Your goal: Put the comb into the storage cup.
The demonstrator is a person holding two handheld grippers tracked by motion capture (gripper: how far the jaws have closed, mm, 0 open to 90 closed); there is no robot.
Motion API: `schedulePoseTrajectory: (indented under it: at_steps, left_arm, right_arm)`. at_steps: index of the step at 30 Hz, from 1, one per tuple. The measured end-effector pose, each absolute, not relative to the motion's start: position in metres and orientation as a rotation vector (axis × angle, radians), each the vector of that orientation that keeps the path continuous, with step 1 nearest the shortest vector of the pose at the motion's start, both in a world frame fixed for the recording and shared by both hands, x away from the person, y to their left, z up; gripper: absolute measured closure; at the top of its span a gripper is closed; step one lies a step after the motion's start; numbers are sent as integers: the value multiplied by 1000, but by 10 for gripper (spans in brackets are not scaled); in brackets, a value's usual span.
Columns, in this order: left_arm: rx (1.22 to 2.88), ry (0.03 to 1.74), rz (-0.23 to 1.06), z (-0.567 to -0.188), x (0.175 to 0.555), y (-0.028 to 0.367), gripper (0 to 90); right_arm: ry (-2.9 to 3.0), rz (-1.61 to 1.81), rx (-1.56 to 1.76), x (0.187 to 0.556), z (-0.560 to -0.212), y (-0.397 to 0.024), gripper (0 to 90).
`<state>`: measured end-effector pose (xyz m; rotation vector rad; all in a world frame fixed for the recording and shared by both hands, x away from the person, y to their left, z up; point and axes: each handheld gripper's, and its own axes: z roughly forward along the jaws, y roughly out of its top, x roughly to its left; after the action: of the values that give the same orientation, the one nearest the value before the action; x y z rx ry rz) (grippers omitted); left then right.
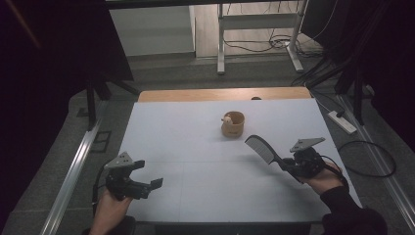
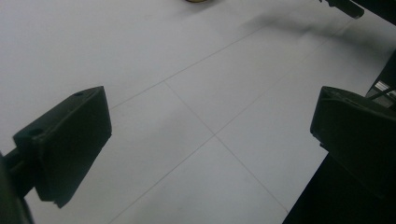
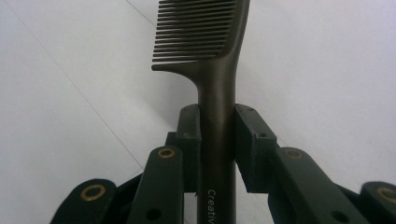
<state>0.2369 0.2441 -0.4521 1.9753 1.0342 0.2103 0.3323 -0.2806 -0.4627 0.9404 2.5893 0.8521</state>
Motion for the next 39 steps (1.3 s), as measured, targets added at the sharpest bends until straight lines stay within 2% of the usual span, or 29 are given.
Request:
schedulePoseTrajectory:
  at_steps: [39]
  left_arm:
    - [1976,891,128,-433,292,202,0]
  right_arm:
    - [2540,1016,737,315,-445,-256,726]
